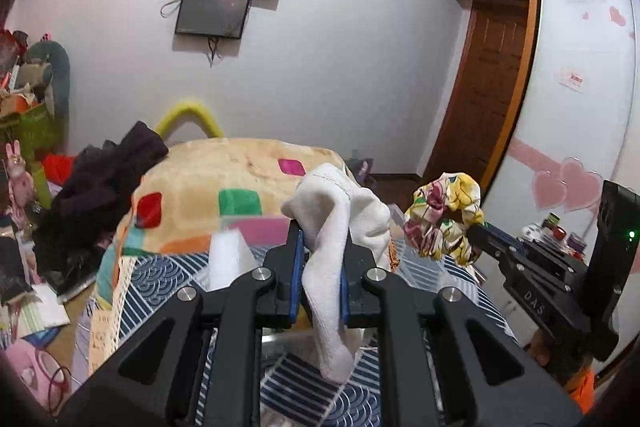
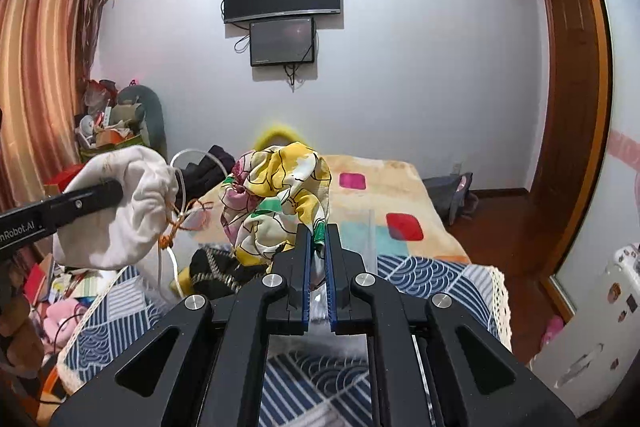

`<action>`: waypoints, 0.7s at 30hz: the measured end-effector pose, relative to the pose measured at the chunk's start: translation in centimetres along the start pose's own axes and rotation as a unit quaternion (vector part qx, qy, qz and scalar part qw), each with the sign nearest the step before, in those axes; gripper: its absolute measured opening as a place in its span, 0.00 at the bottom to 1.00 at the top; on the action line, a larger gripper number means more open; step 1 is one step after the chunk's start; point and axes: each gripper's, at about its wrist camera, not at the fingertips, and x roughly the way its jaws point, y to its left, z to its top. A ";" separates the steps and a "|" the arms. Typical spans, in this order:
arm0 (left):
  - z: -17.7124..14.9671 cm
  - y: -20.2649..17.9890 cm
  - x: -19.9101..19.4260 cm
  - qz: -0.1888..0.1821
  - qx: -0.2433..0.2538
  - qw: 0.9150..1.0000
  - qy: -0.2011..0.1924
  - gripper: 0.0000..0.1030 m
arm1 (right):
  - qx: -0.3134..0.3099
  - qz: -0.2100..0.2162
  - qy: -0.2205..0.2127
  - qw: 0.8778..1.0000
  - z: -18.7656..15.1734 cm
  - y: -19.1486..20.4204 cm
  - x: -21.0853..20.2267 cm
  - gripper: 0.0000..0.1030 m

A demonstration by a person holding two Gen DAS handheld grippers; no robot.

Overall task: Organize soft objects
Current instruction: 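Carry the cloth bag to the box with left tool while right carries floral scrunchie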

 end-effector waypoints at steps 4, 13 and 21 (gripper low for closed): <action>-0.5 0.1 3.2 0.017 0.002 1.000 0.020 0.13 | -0.001 -0.007 0.018 1.000 -0.2 0.4 1.9 0.06; -4.0 0.7 10.6 0.032 0.003 0.994 0.106 0.14 | -0.007 -0.003 0.107 0.994 -2.6 0.8 7.0 0.07; -5.0 -0.1 10.4 0.031 0.024 0.993 0.113 0.28 | -0.003 0.022 0.131 0.991 -3.0 0.5 6.2 0.28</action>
